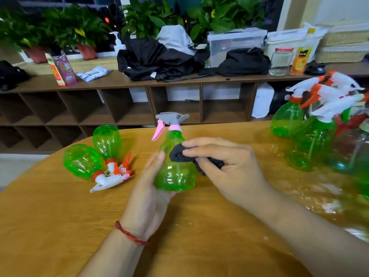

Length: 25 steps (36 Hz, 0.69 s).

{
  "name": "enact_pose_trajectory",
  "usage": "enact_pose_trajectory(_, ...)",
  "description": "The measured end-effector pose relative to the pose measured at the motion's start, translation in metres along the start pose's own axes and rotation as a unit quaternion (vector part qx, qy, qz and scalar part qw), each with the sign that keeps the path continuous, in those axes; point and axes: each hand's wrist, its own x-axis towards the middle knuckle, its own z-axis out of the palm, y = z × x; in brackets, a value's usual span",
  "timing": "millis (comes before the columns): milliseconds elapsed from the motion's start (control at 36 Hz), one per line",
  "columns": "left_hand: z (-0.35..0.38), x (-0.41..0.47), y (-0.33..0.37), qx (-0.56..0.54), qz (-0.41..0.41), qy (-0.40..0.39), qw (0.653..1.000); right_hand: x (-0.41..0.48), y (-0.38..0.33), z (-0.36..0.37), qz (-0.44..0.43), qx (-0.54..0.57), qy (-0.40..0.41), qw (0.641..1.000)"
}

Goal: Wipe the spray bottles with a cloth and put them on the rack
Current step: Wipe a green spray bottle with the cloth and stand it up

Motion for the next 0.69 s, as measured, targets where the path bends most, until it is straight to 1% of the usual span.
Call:
enact_pose_trajectory(83, -0.001, -0.002, 0.000, 0.031, -0.025, -0.027, 0.999, 0.007, 0.008, -0.003, 0.043, 0.019, 0.049, 0.998)
enact_pose_trajectory(111, 0.000, -0.002, -0.002, 0.032, -0.035, -0.047, 0.998, 0.007, 0.012, -0.004, 0.054, 0.026, 0.059, 0.996)
enact_pose_trajectory(167, 0.000, -0.002, -0.005, 0.010, -0.054, -0.054, 0.997, 0.008, 0.015, -0.006, 0.064, 0.030, 0.062, 0.996)
enact_pose_trajectory(306, 0.002, -0.005, -0.005, -0.038, -0.017, 0.003, 0.999, 0.005, 0.009, -0.002, 0.054, 0.073, 0.019, 0.996)
enact_pose_trajectory(361, 0.000, -0.003, -0.002, -0.060, -0.005, 0.020, 0.998, 0.003, 0.006, -0.002, 0.040, 0.062, 0.000, 0.997)
enact_pose_trajectory(444, -0.006, 0.001, 0.006, -0.081, 0.013, 0.033, 0.996, -0.002, -0.001, 0.002, -0.019, 0.025, -0.037, 0.999)
enact_pose_trajectory(556, -0.013, 0.005, 0.012, -0.084, 0.002, 0.017, 0.996, -0.010, -0.013, 0.014, -0.100, 0.014, -0.094, 0.990)
enact_pose_trajectory(611, -0.013, 0.005, 0.012, -0.070, -0.002, 0.010, 0.998, -0.009, -0.013, 0.016, -0.110, 0.008, -0.072, 0.991)
enact_pose_trajectory(694, -0.009, 0.004, 0.006, -0.051, 0.015, -0.002, 0.999, -0.003, -0.008, 0.011, -0.080, 0.000, -0.020, 0.997)
